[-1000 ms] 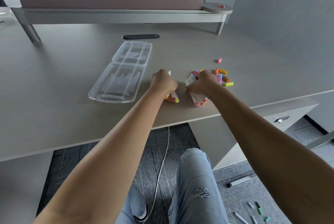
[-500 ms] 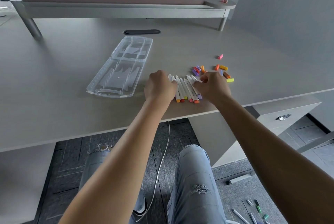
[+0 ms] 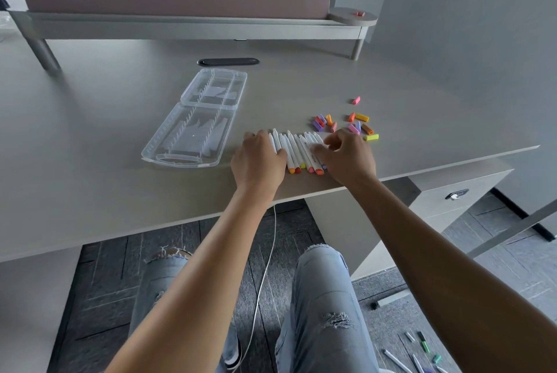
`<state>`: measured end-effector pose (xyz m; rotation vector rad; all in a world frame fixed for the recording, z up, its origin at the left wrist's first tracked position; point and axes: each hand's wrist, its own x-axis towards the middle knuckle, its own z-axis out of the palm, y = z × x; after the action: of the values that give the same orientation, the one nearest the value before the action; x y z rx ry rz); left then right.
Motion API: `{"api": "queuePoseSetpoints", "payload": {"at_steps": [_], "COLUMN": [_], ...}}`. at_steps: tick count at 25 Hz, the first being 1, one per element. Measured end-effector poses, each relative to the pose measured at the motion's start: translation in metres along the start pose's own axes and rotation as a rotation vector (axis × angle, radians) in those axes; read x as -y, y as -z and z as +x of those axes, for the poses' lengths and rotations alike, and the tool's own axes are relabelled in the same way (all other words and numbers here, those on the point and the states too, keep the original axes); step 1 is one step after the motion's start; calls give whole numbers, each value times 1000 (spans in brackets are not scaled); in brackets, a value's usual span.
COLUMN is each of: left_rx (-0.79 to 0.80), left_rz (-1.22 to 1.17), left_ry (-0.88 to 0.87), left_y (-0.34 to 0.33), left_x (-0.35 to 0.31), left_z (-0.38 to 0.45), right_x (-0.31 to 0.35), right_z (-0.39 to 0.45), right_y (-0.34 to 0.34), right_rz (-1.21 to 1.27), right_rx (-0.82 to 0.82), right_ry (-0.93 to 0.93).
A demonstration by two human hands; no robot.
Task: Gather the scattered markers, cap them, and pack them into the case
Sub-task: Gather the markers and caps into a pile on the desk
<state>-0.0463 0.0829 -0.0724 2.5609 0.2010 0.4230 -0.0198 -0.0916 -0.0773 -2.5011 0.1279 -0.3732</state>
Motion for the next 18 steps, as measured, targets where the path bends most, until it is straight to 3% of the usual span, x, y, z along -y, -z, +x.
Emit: {"api": "queuePoseSetpoints", "payload": {"at_steps": [5,9,18], "left_rx": [-38,-116,259], "left_rz": [-38,-30,83], "left_ry": [6,-99,-202], "left_y": [0,-3,-48], "left_x": [-1,-18,-83], "left_z": [-1,18,106], "right_x": [4,-2,-74], "right_z": [-6,-4,28], "right_y": [-1,10,37], "right_rz": [-4,85,-112], "right_rx": [-9,-84,-219], "right_ry": [-21,-61,-242]}}
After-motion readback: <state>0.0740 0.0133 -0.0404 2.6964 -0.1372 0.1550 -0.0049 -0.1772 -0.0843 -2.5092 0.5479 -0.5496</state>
